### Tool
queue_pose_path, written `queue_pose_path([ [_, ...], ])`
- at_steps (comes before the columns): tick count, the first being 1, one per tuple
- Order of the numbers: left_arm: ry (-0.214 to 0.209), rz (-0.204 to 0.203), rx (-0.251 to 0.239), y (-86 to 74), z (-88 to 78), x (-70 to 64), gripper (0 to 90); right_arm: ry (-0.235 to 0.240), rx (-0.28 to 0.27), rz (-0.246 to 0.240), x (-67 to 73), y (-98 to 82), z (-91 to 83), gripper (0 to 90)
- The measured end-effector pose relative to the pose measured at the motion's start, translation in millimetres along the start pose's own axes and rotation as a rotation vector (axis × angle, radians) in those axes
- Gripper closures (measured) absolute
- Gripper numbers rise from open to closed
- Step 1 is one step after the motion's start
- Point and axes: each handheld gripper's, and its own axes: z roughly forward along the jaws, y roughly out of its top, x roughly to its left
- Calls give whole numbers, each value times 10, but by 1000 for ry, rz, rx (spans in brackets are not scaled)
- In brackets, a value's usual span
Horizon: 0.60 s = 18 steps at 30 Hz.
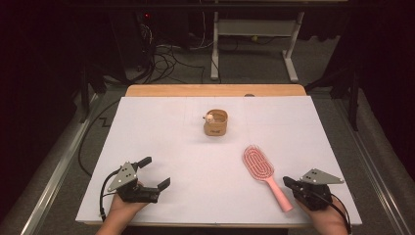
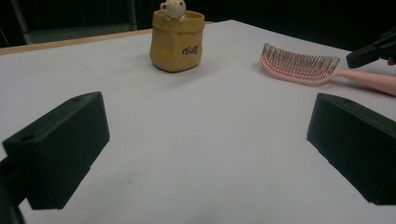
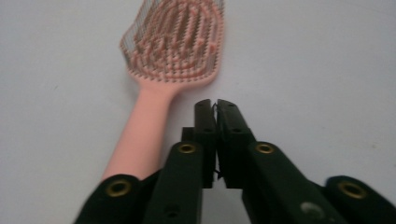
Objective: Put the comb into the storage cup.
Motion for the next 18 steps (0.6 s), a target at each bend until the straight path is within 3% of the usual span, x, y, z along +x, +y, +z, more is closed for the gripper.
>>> queue_pose_path([
  [2,8,0,1,-1,1,2,0,-13,-26,47,-57,-20,-6,805],
  [3,10,-1,3,-1,1,4,0,-25,-43,77,-113,-40,-4,736],
  [4,12,-3,5,-1,1,5,0,-25,-43,77,-113,-40,-4,736],
  [8,20,-5,8,-3,0,7,0,-57,-66,127,-178,-65,-10,547],
  [13,26,-6,9,-5,-2,10,0,-78,-96,156,-232,-89,-18,334],
  [14,26,-6,11,-5,-2,12,0,-78,-96,156,-232,-89,-18,334],
  [18,29,-9,11,-5,-2,17,0,-84,-121,192,-273,-106,-22,175],
])
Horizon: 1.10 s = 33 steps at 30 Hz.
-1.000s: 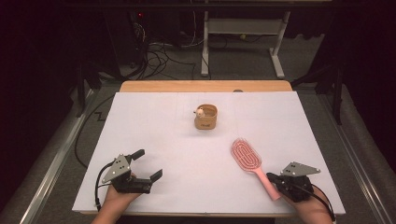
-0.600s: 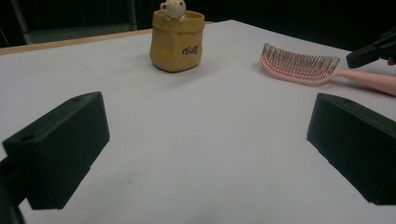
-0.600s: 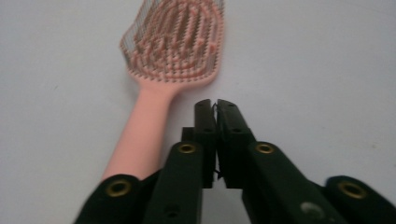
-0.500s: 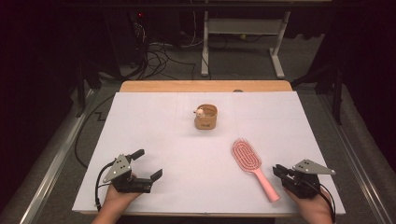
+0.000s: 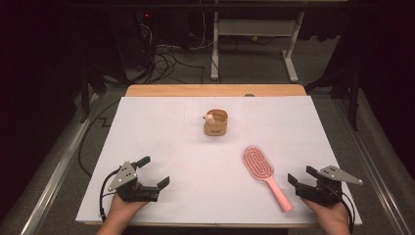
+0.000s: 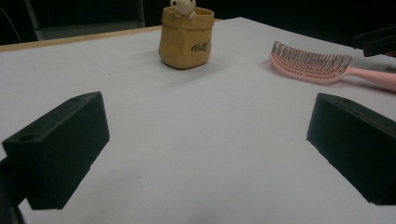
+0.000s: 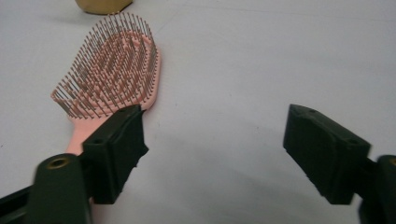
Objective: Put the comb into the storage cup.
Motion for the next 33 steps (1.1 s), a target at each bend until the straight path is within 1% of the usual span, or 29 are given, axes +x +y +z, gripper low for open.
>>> queue_pose_path([
  [2,0,-2,0,0,1,3,0,-4,-7,10,-6,-3,3,134],
  [4,1,-2,0,1,1,4,0,-8,-16,14,-7,-1,8,65],
  [7,1,-3,0,1,2,6,0,-15,-19,10,5,3,17,3],
  [12,2,-5,4,1,3,8,0,-19,-49,-10,36,18,4,2],
  [17,-6,1,1,-4,8,9,0,-27,-58,-27,62,27,-8,2],
  [18,-8,-2,4,-7,15,10,0,-30,-63,-30,65,30,-9,2],
  [21,-15,-30,3,-3,20,29,0,-41,-70,-32,70,48,0,2],
  [22,-12,-33,-3,-1,17,32,0,-43,-72,-33,70,54,0,2],
  [24,-10,-22,-22,-1,8,34,0,-47,-76,-34,77,60,-1,2],
  [26,-13,-34,-13,9,1,38,0,-50,-79,-38,84,58,3,2],
  [28,-11,-48,-15,35,-7,42,0,-51,-78,-42,91,59,2,2],
  [31,10,-31,-12,119,-15,45,0,-70,-87,-43,93,63,-17,2],
  [33,25,-19,-10,185,-9,52,0,-70,-96,-39,84,63,-33,2],
])
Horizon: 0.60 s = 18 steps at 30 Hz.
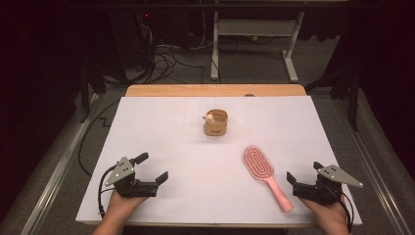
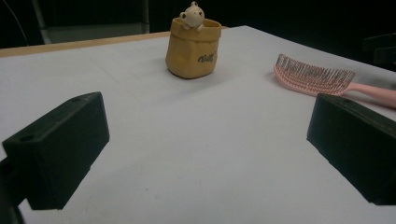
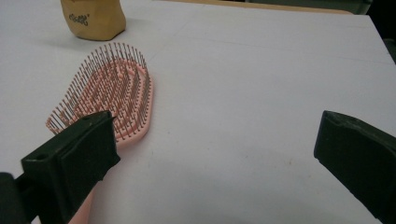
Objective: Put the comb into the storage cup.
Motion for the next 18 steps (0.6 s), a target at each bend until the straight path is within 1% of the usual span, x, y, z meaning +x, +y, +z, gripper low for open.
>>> queue_pose_path([
  [1,4,9,0,26,9,3,0,-1,-3,-2,-5,1,-2,2],
  [2,14,33,11,49,20,7,0,-1,-4,-1,-6,4,-3,2],
  [3,25,46,20,67,38,14,0,-3,-4,0,-6,7,-2,2],
  [5,10,24,32,84,75,51,0,4,2,1,0,16,3,2],
  [6,11,19,32,77,99,64,0,7,5,-1,7,20,7,2],
  [7,12,24,37,71,113,69,0,4,8,-7,18,26,14,2],
  [8,19,23,49,59,140,74,0,3,10,-11,25,29,20,2],
  [9,20,19,50,56,147,76,0,1,13,-11,35,39,33,2],
  [12,14,2,41,47,171,76,0,4,17,-12,50,57,53,2],
  [15,7,7,27,55,154,61,0,-7,28,-14,61,75,98,2],
  [16,7,9,21,57,144,61,0,-9,40,-16,63,83,115,2],
  [18,18,15,4,60,126,72,0,-12,62,-18,69,96,154,2],
])
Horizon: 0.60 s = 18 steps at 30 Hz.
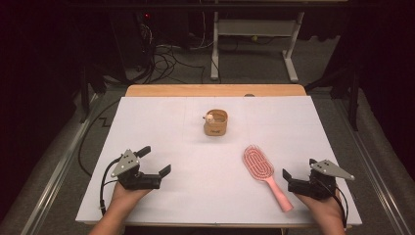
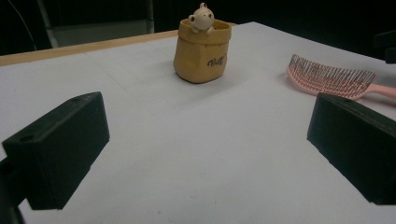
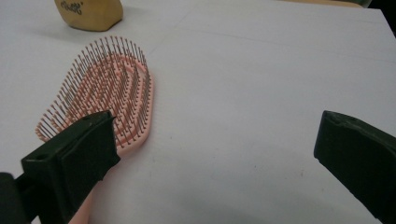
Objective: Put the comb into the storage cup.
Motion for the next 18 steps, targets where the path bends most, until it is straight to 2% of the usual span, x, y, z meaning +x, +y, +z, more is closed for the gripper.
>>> queue_pose_path([
  [5,7,-23,4,-21,-13,60,0,-10,67,9,-15,5,137,2],
  [7,11,-20,17,-30,-21,77,0,-13,92,12,-20,4,186,2],
  [11,0,-22,8,-50,-46,81,0,-8,100,24,-24,24,244,2],
  [18,-19,-8,16,-83,-43,68,0,-7,136,2,-2,89,296,2],
])
